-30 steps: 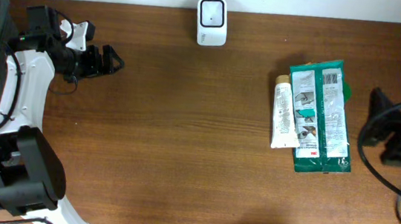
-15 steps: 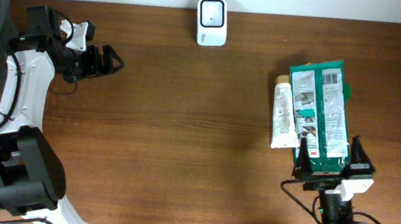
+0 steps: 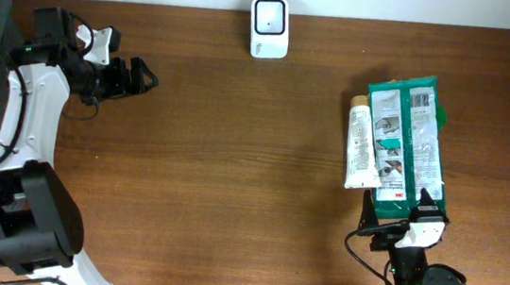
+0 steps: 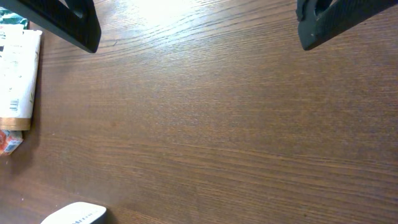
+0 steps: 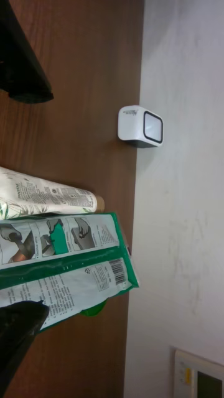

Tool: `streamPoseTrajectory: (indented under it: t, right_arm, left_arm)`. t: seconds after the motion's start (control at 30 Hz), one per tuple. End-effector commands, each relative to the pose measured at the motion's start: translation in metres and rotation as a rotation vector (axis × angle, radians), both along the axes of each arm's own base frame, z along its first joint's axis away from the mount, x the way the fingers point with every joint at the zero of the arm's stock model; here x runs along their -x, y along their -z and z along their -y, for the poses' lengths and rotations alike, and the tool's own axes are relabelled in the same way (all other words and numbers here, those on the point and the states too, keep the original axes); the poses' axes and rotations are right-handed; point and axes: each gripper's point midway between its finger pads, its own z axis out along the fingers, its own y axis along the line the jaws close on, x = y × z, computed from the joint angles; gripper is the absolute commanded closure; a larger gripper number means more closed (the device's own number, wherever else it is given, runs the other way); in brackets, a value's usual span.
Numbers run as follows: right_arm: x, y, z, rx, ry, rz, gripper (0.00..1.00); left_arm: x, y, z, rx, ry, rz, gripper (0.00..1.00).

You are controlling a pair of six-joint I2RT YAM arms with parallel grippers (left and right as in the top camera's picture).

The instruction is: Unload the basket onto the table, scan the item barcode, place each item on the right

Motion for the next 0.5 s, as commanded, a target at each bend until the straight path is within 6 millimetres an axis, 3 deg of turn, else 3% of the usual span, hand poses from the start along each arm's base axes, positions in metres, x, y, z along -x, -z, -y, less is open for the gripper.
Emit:
streamPoseTrajectory:
  t: [0.0,0.37,0.47]
  right_arm:
    - [0.000,0.003,-0.002,0.002,-0.010,-0.005,0.02]
    - [0.000,0.003,-0.002,0.002,-0.010,-0.005,0.02]
    - [0.000,0.003,-0.002,0.002,-0.010,-0.005,0.02]
  left_arm:
    - [-0.001,-0.001,0.000,-0.006,0.016,0.010,0.01]
    - [-0.001,-0.001,0.000,-0.008,0.015,0.010,0.01]
    - [0.003,-0.026,0.005,-0.028,0.026,0.063,0.01]
